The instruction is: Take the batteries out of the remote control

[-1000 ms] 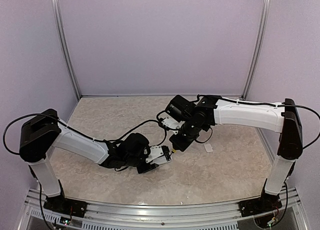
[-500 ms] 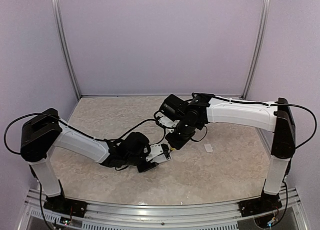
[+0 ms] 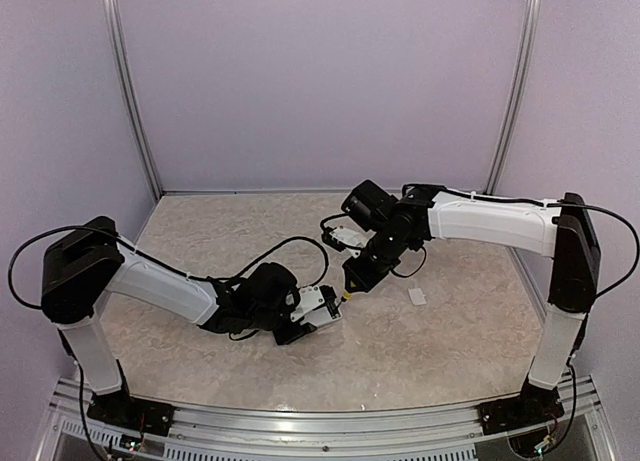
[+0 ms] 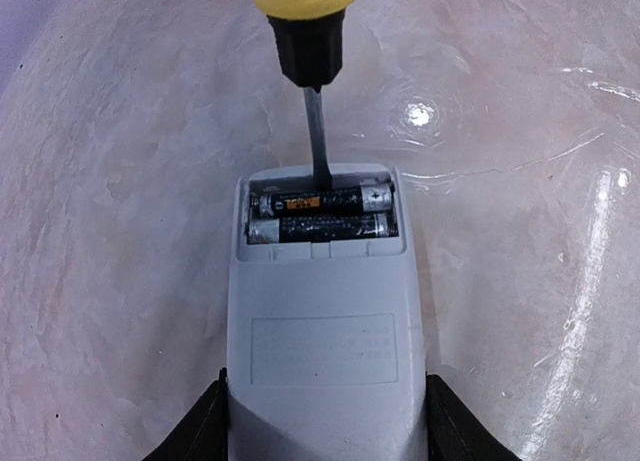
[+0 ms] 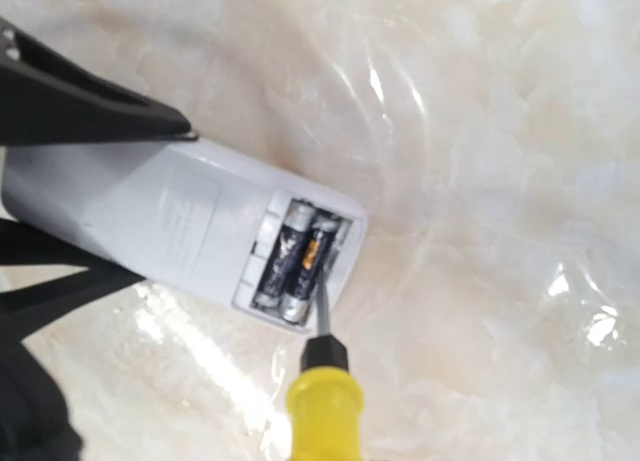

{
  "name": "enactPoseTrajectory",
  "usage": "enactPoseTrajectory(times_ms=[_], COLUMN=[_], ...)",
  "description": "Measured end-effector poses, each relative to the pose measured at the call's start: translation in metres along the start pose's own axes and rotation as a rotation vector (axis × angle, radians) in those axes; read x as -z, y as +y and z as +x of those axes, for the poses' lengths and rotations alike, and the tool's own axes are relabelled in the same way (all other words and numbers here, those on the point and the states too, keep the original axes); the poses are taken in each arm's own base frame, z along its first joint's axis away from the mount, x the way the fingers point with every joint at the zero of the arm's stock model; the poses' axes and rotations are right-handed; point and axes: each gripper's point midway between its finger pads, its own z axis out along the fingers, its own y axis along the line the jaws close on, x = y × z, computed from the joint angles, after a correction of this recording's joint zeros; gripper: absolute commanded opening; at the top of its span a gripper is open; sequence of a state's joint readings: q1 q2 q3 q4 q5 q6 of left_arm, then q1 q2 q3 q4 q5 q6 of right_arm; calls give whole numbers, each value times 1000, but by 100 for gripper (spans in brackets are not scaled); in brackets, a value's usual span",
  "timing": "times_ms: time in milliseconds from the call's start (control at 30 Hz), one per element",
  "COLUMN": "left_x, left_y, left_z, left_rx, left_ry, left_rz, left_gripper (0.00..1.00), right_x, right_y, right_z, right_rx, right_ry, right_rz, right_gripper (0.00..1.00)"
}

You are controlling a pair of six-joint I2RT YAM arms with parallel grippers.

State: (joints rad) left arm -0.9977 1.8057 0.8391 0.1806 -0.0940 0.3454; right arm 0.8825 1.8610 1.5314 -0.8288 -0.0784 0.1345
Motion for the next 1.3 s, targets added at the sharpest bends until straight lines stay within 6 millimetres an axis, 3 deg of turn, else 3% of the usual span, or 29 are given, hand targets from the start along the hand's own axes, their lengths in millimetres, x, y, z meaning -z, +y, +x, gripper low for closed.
enactPoseTrajectory(times_ms=[700,1067,1300], left_x=[0,-1,-6], left_y=[0,0,-1], left_z=[0,0,-12], left_rx=[11,8,-13], left_ry=[18,18,-16], left_rz=[12,11,22], left_gripper=[7,7,7], right_x=[-7,-1,12], right_y=[-15,-17,-22], right_z=[2,2,2], right_rx=[-42,-43,-43], right_ry=[-51,-36,37], right_rz=[-137,-125,-62], right_gripper=[0,0,0])
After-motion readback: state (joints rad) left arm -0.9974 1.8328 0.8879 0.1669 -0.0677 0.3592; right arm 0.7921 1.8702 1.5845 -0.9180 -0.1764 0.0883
